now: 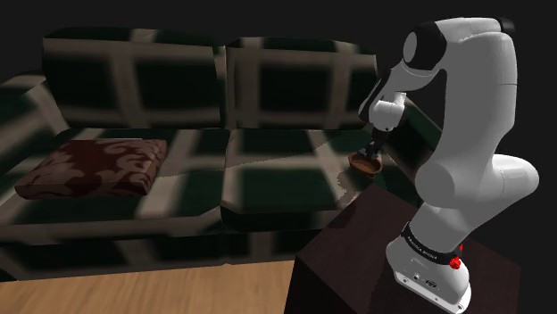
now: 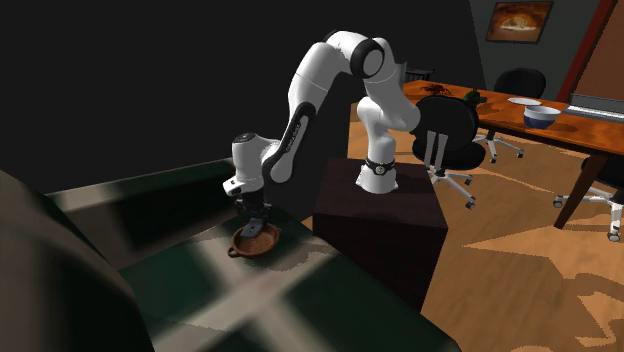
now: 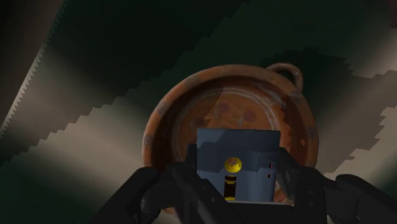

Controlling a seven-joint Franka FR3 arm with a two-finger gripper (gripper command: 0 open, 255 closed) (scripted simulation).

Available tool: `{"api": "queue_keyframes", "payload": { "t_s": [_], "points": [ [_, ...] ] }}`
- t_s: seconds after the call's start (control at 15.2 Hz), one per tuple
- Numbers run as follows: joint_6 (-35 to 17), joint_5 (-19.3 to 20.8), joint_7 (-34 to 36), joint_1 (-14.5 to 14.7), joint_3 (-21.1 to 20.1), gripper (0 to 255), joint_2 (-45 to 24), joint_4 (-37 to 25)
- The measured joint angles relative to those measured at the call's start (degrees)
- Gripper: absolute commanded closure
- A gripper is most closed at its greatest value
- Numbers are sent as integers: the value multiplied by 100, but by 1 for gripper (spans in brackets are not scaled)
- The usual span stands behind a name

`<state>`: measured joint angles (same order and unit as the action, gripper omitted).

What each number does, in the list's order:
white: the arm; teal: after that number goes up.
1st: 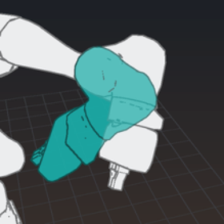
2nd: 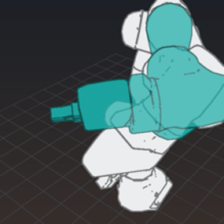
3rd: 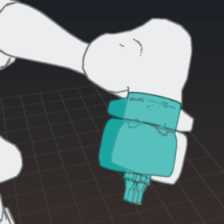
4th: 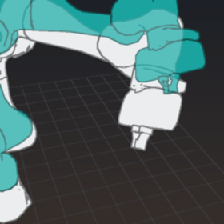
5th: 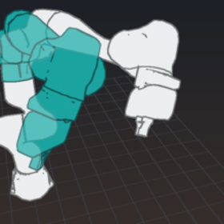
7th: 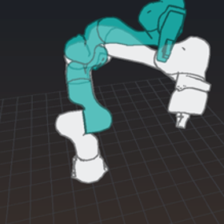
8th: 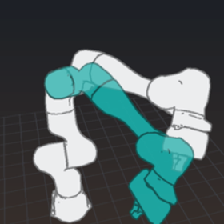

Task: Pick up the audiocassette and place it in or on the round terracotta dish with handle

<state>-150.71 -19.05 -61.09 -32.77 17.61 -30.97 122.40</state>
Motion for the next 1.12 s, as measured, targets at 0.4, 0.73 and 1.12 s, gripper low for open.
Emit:
{"api": "queue_keyframes", "payload": {
  "t_s": [0.4, 0.73, 1.12],
  "points": [
    [-309, -201, -150, -161, -206, 255, -428, -121],
    [-413, -263, -194, -214, -276, 255, -572, -165],
    [-415, -265, -197, -218, -279, 0, -578, -170]
  ]
}}
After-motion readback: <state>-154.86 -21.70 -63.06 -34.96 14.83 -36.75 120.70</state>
